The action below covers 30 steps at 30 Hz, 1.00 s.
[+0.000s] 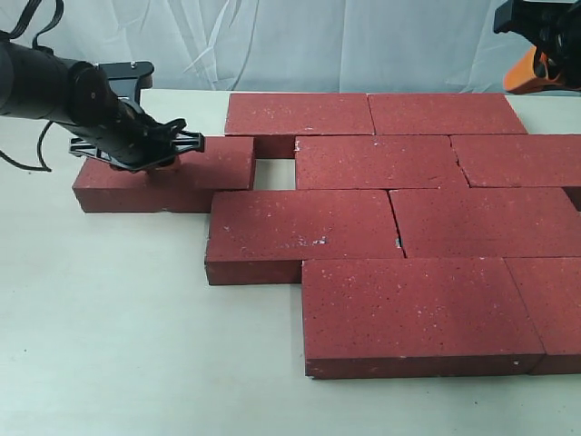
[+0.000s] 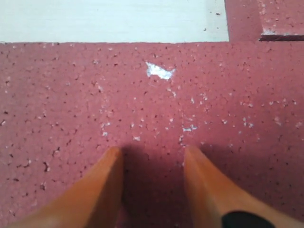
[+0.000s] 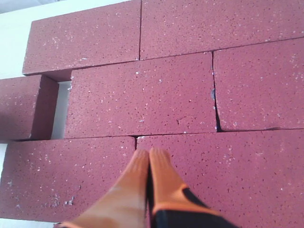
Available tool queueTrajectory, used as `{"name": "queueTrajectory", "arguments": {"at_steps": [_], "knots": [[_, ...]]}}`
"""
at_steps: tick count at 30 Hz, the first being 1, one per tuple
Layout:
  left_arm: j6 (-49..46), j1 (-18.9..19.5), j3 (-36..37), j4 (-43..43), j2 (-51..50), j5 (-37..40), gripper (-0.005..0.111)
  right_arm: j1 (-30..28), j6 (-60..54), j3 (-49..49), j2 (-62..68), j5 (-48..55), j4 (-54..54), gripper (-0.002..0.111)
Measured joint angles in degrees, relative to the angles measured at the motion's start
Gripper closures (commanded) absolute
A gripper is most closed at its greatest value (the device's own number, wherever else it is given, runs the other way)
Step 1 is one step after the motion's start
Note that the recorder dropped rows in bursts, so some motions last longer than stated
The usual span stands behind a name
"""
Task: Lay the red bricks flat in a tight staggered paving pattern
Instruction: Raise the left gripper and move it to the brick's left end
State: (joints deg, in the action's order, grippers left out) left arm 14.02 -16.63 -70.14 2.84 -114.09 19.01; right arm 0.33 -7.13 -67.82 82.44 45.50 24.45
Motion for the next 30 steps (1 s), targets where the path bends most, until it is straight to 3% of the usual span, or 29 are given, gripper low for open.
{"name": "queueTrajectory", "arguments": {"at_steps": [17,23,26,30], "knots": [[0.15,-0.94,0.46,1.74,4.57,3.18,0.066,0.0,0.0,0.0,0.0,0.0,0.0,0.109],[0.15,-0.94,0.46,-1.91,8.5,3.18,0.066,0.0,0.0,0.0,0.0,0.0,0.0,0.109],[0.15,0.68,0.46,-2.84,9.89,3.33,0.066,0.0,0.0,0.0,0.0,0.0,0.0,0.109],[0.15,5.59,0.46,-3.17,10.96,4.5,0.068,0.0,0.0,0.0,0.0,0.0,0.0,0.109]]}}
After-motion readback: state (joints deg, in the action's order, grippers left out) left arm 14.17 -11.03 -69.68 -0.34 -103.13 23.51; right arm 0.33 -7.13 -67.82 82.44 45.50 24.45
